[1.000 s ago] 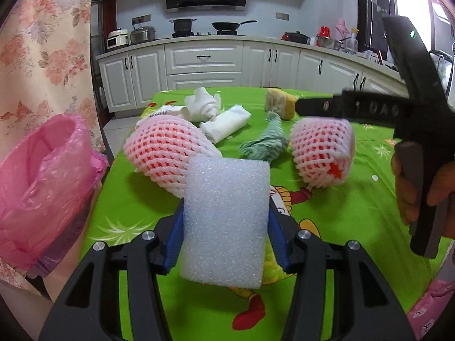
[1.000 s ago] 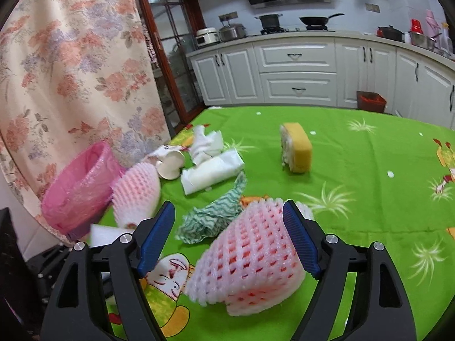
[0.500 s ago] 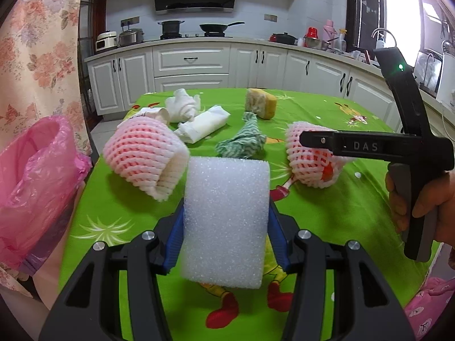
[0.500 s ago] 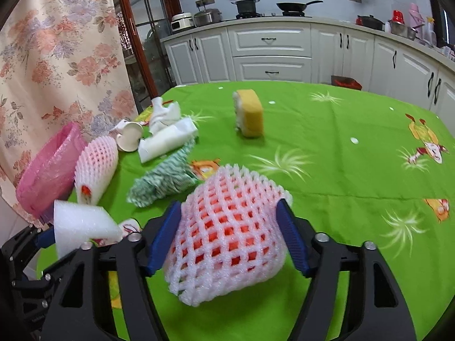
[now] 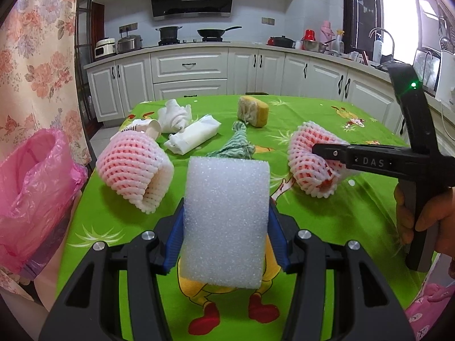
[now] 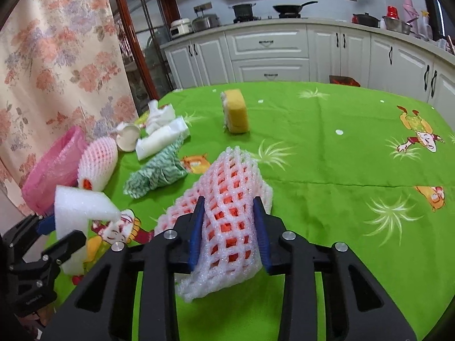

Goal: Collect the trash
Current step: 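Carry the foam block and pink foam net to the pink bin and release both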

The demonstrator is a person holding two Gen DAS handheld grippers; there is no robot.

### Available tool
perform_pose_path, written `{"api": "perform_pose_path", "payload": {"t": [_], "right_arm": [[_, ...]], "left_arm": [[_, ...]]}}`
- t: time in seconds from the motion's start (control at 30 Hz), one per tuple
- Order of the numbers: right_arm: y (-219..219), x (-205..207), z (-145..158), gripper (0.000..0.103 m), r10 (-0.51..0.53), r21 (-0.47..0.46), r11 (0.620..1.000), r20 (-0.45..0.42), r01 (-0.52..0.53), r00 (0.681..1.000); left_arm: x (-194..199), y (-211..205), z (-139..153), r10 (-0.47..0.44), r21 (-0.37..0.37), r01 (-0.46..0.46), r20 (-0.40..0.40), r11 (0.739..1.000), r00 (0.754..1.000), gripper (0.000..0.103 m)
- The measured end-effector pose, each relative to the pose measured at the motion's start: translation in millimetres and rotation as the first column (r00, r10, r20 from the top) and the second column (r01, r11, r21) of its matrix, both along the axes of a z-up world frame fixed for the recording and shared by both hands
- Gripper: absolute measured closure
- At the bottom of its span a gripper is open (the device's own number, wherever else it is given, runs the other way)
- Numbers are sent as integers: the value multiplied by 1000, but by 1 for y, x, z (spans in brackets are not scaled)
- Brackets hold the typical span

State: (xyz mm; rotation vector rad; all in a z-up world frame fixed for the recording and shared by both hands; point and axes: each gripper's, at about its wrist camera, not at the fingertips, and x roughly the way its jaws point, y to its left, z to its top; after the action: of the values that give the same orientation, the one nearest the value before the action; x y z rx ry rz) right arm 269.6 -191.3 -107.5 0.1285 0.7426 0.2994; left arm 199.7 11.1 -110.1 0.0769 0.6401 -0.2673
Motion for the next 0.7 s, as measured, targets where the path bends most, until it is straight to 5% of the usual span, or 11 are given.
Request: {"api": "perform_pose_path", "payload": {"t": [0.7], "right_arm": [[11, -19, 15, 71, 56, 41, 997, 86, -60, 995]], "left_arm": [[-5, 9, 6, 56, 1, -56, 50, 998, 997, 52]]}}
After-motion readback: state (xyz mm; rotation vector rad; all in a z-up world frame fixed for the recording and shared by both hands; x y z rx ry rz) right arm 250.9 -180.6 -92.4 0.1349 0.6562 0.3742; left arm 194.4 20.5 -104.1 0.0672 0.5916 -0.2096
